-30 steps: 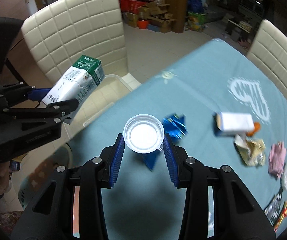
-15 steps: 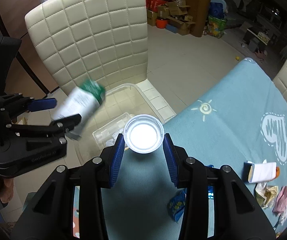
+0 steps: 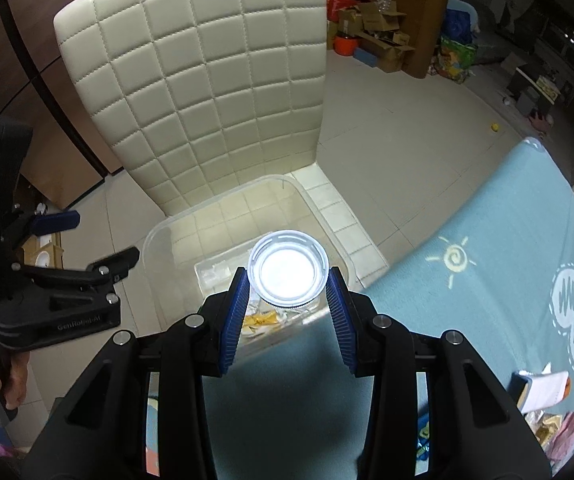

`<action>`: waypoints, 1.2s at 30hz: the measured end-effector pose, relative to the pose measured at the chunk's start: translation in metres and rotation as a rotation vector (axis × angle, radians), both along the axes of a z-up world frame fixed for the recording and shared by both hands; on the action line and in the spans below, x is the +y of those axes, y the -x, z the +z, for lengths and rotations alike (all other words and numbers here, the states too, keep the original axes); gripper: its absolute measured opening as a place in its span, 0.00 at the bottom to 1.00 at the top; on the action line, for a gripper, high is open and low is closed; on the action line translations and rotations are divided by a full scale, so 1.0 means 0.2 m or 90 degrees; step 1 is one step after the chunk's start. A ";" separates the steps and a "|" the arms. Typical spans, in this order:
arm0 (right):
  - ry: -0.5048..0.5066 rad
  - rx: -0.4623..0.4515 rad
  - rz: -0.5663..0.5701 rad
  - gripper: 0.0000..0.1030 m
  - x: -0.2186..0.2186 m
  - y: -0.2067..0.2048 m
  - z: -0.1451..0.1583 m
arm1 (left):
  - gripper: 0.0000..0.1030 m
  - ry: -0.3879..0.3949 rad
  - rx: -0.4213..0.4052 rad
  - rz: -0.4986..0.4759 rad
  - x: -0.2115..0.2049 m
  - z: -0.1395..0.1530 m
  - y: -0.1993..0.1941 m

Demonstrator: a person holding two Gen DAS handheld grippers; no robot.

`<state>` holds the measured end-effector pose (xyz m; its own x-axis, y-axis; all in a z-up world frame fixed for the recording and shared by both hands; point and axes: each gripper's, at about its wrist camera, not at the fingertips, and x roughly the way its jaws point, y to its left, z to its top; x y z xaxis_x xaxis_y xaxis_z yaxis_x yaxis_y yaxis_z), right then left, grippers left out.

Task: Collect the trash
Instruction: 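Carry the milk carton with the left tool to the bin while the right drops the cap in, then move both tools back over the table toward the blue foil wrapper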

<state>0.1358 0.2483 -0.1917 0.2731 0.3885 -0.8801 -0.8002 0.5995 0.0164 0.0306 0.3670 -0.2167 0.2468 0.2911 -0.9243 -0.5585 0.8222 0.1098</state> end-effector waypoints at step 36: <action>-0.022 -0.004 -0.392 0.73 -1.56 0.37 0.08 | 0.78 -0.009 -0.040 -0.328 -1.16 0.24 -0.09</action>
